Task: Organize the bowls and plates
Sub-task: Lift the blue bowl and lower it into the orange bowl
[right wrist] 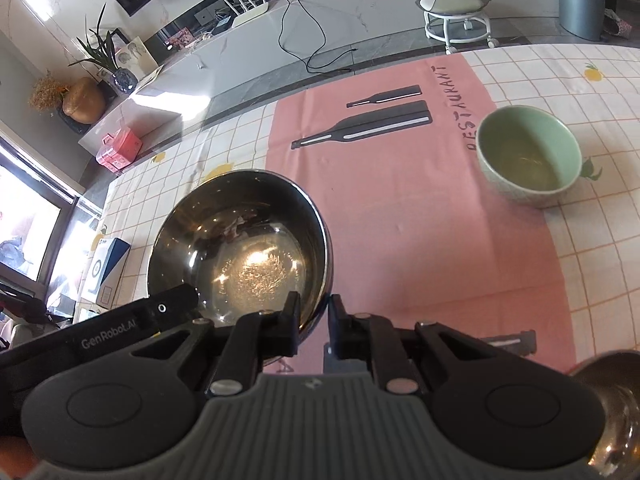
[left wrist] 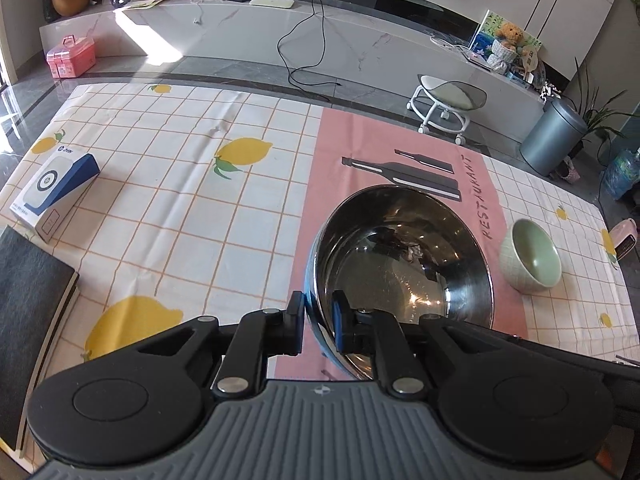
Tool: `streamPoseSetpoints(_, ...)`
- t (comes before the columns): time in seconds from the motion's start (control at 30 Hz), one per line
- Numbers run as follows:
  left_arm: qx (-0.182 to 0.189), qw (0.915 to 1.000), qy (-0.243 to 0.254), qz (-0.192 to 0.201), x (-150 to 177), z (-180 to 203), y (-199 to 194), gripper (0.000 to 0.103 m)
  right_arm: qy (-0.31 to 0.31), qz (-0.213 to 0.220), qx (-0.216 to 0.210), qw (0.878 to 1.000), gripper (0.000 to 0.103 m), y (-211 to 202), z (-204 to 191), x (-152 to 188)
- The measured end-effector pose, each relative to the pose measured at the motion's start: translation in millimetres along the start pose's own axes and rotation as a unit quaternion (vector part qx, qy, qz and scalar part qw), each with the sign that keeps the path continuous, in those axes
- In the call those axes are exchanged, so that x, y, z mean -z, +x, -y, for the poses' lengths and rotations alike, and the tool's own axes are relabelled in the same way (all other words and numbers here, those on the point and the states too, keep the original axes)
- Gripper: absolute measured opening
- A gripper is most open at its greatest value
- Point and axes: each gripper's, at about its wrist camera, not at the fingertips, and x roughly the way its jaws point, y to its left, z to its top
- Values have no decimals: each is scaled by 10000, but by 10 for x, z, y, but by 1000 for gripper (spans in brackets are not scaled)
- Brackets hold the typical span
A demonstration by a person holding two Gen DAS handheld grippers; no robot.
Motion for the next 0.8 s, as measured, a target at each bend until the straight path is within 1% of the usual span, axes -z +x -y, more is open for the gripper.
streamPoseSetpoints(0.23,114,9998,98,155,265,158,-381,16,8,175,-81,9998,12,-461,108,317)
streamPoseSetpoints(0.4,292,9986,299,321,412,414,-612,16,30,455,-62,9989,12,-846,232,491)
streamPoseSetpoints(0.6,740,9953,579,229,570,764,-700,17,208,847,161,9961,11,-1327,512,647)
streamPoseSetpoints(0.8,952,9895,1074,182,744,1161,-719,18,385,1025,371,9933,10,-1656,857,758)
